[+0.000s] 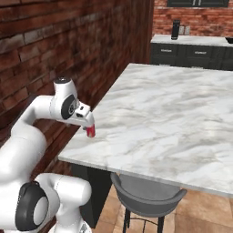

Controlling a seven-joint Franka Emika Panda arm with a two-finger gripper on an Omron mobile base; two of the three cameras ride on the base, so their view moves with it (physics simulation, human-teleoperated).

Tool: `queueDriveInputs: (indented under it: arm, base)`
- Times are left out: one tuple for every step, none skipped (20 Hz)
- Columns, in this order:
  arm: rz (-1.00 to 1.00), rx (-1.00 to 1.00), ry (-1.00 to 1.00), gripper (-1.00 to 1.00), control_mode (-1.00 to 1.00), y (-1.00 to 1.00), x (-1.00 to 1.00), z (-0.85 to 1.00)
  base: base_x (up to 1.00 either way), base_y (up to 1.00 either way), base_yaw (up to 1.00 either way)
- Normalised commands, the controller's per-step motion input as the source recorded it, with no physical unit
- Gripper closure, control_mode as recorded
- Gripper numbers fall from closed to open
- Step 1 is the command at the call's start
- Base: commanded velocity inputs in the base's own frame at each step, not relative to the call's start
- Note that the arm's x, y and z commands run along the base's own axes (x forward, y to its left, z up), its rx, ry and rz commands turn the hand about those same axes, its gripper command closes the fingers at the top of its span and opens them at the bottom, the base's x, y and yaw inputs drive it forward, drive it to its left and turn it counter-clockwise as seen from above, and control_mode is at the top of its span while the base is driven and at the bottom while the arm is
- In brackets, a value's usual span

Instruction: Four empty soda cans are scattered around the kitchen. Gather all the cans and cluster them next to the stove for recycling.

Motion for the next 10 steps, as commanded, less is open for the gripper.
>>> queueDriveInputs:
  arm:
    - [0.0,0.0,0.0,-1.0,-1.0,0.0,0.59,-0.05]
    - [0.0,0.0,0.0,-1.0,-1.0,0.0,0.62,-0.08]
    - [0.0,0.0,0.0,-1.0,-1.0,0.0,0.56,-0.11]
    - [0.0,0.0,0.0,-1.0,-1.0,0.0,0.5,-0.15]
    - [0.0,0.0,0.0,-1.0,-1.0,0.0,0.33,-0.14]
    - [0.0,0.0,0.0,-1.0,-1.0,0.0,0.24,-0.12]
    - [0.0,0.0,0.01,-1.0,-1.0,0.0,0.21,-0.13]
    - [0.0,0.0,0.01,-1.0,-1.0,0.0,0.25,-0.18]
    - [0.0,0.0,0.01,-1.0,-1.0,0.0,0.21,-0.16]
    - [0.0,0.01,0.07,-1.0,-1.0,0.0,0.17,-0.04]
  base:
    - [0.0,0.0,0.0]
    - [0.0,0.0,0.0]
    - [0.0,0.0,0.0]
    - [0.0,0.0,0.0]
    - [0.0,0.0,0.0]
    - [0.0,0.0,0.0]
    - [0.0,0.0,0.0]
    - [0.0,0.0,0.0]
    - [0.0,0.0,0.0]
    - [0.0,0.0,0.0]
